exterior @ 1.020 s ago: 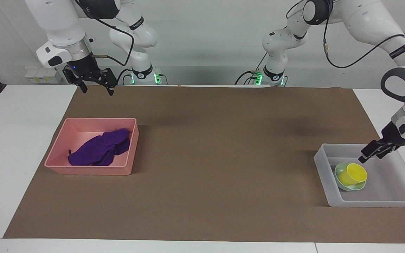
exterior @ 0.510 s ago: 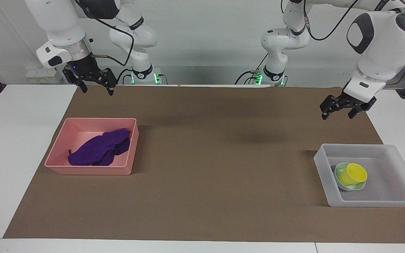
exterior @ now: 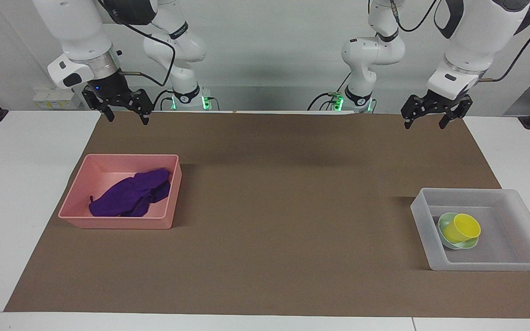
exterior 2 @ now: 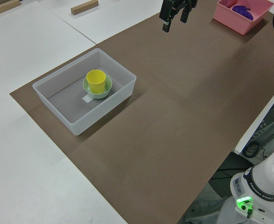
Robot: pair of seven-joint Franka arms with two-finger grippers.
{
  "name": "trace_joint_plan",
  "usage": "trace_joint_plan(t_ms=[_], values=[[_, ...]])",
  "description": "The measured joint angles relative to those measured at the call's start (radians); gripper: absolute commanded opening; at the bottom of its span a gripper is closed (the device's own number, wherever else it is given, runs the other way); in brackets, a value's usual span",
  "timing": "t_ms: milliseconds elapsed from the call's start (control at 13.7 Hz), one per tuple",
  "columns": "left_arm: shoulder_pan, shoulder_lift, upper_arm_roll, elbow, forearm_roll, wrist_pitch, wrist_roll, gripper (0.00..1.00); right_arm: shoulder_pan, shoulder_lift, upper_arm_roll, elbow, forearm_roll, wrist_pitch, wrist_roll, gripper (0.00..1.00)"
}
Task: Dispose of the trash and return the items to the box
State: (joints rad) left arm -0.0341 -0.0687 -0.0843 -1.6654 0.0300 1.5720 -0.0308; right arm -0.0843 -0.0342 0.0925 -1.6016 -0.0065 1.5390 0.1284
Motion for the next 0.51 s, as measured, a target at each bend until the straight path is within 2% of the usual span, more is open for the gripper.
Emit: trace_joint_plan(t_ms=[510], values=[[0.000, 0.012, 0.004, 0.011, -0.003, -0.012, 0.000, 1.00, -0.001, 0.000, -0.002, 0.000, 0.000, 0.000, 0.000, 1.00]])
